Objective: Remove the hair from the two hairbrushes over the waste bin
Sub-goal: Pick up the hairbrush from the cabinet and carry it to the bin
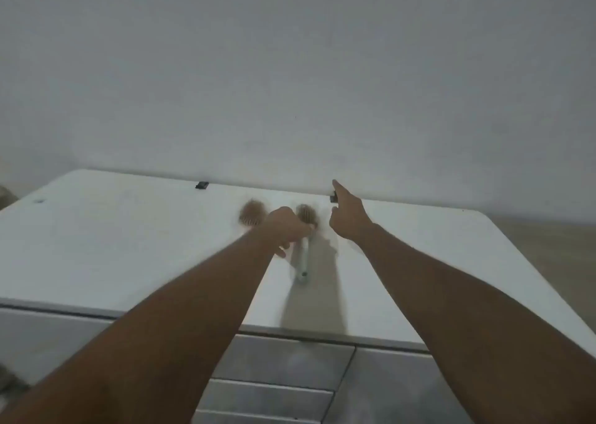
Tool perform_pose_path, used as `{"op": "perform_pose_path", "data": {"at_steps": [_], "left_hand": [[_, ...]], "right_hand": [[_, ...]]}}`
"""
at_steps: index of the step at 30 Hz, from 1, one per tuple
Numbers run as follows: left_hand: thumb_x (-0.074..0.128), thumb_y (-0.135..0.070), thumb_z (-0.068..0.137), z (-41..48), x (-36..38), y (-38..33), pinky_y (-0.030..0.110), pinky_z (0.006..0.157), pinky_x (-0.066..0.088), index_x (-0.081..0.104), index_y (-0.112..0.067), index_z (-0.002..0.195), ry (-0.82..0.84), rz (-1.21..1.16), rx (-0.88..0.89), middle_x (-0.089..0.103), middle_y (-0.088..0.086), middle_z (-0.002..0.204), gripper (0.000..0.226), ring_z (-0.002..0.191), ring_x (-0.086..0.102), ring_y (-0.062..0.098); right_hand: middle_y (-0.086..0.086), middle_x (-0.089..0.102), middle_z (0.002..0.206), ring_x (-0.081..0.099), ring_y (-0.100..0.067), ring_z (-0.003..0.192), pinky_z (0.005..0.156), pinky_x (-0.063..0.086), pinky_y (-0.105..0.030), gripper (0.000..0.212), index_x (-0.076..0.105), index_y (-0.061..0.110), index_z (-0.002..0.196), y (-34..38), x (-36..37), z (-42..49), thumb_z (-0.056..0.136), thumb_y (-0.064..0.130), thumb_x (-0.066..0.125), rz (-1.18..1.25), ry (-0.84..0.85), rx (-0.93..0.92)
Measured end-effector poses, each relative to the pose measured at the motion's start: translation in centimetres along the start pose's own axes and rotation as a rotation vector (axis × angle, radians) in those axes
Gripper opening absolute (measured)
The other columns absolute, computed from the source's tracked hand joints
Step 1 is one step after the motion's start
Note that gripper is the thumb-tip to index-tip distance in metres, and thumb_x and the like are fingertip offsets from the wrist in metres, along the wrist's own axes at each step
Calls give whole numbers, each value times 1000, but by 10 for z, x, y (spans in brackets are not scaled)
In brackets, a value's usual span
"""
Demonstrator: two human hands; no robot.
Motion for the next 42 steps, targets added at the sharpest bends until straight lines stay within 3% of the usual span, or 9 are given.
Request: {"op": "perform_pose_path", "data": {"at_steps": [4,8,12,17,22,26,29,34,42], "left_hand": [[66,-20,85,-4,12,-14,27,51,56,51,-13,69,-97,217,161,58,4,72,23,58,58,15],[56,-8,83,-4,20,-11,32,63,59,54,-6,71,-186,284,181,58,7,66,12,69,65,28],[56,-7,79,-5,12,5,25,47,48,53,-4,69,-258,77,115,56,10,60,11,53,58,24],[59,-12,81,0,8,18,35,65,59,50,-7,68,-264,-313,85,61,15,71,17,64,63,26],[53,-2,89,-8,2,31,25,61,42,49,-7,65,-216,-647,-4,53,9,53,25,43,51,19],[50,8,86,-22,-23,37,28,57,44,54,0,76,-188,-858,15,56,18,73,14,55,53,22],[51,9,89,-39,-46,48,33,49,57,58,6,102,-139,-917,4,64,22,93,15,64,65,26],[54,4,94,-68,-98,86,30,48,57,59,5,105,-180,-995,-2,66,20,109,12,73,71,25],[50,-1,89,-142,-175,192,24,51,51,54,5,125,-394,-1150,-49,63,18,102,37,70,66,22]], "right_hand": [[-13,46,146,40,-28,138,112,36,-34,74,23,12,155,-5,5,-8,86,-5,46,-70,26,-9],[-16,42,148,37,-29,140,113,33,-32,71,24,7,154,-5,13,-21,88,-3,47,-132,59,-63],[-19,36,152,39,-30,138,107,38,-35,59,32,4,147,-6,14,-30,90,-2,44,-145,66,-40],[-14,31,157,19,-29,150,116,25,-30,67,22,7,154,-1,21,-32,92,1,46,-92,60,-70],[-14,41,151,37,-26,141,120,20,-34,65,24,4,152,21,24,-37,92,0,48,-91,50,-119],[-10,33,157,32,-24,144,112,24,-25,65,22,7,154,50,22,-40,93,4,45,-104,31,-160],[-9,34,157,32,-23,145,114,25,-26,65,25,8,154,81,23,-44,93,3,45,-46,10,-190],[-10,37,156,38,-22,142,113,28,-24,65,28,9,153,152,34,-54,91,2,46,45,13,-277],[-11,38,155,35,-25,143,114,30,-28,63,27,10,153,270,98,-95,93,4,43,143,123,-409]]}}
Point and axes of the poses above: each hand's wrist, its own z-axis towards the middle knuckle, its own x-axis out of the palm, y = z × x, the point moved 9 cm from there along z, towards the middle knuckle
